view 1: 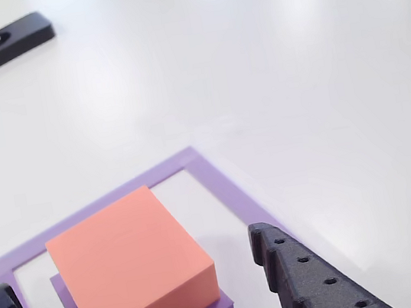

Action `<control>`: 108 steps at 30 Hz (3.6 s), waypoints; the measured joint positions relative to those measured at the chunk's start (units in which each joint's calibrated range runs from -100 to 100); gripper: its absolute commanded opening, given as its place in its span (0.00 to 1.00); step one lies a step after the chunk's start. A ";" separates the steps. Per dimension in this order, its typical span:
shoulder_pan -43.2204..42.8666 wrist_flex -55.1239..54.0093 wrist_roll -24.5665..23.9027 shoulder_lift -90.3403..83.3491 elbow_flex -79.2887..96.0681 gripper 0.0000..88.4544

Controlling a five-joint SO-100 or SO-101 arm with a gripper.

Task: Tower of hanoi

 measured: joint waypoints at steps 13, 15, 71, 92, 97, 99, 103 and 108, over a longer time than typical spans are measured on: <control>0.00 -1.12 0.00 4.05 -3.13 0.34; -0.33 -1.36 0.00 4.31 -3.57 0.34; -6.14 75.04 0.79 -47.62 -17.75 0.08; -15.55 142.86 0.79 -51.75 -70.32 0.08; -17.77 146.31 0.79 -53.02 -72.58 0.08; -19.32 147.03 0.79 -53.36 -72.58 0.08; -20.79 147.27 0.79 -54.20 -71.71 0.08; -23.33 141.81 0.79 -57.15 -61.62 0.08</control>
